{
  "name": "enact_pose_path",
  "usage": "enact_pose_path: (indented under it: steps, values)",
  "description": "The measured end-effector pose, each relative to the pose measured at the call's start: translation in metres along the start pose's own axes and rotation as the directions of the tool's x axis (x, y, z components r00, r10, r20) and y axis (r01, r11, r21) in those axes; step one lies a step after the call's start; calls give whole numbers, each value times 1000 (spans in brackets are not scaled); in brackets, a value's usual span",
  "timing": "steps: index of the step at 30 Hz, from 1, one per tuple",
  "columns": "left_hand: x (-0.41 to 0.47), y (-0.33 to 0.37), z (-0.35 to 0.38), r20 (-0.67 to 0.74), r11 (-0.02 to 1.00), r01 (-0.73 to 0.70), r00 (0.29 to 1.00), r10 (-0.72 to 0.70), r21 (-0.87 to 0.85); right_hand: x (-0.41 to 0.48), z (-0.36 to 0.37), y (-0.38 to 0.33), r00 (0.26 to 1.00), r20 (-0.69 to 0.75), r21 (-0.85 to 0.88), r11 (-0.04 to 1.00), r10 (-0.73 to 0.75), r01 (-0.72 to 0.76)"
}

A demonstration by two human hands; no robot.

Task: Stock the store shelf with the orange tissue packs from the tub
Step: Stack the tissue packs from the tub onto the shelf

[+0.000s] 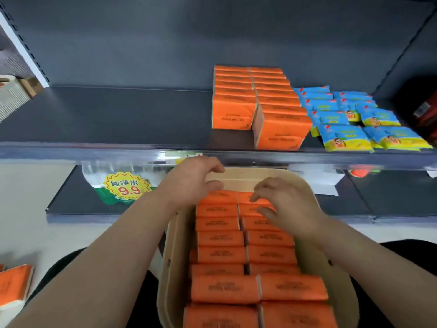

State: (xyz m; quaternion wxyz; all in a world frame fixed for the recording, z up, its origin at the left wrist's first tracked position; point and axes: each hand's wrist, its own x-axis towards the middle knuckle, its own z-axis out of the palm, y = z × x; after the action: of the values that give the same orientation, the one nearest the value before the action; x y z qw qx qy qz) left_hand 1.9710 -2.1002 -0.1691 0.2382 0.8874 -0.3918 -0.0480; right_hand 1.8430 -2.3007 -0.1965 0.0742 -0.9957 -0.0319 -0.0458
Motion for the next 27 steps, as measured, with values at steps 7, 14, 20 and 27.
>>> enact_pose_path:
  steps: [7,14,20,27]
  values:
    - [-57,32,40,394,965,108,919,-5,-238,-68,-7,-7,932,356,366,928,-75,-65]
    - [-72,47,55,511,897,235,860,-12,-375,-78,-2,1,893,446,350,930,-60,-112]
    - [-77,37,54,665,909,318,744,-64,-268,-81,1,4,880,474,262,959,-29,-109]
    - [-75,32,53,608,952,249,789,-91,-180,-66,-12,5,967,256,156,986,10,-52]
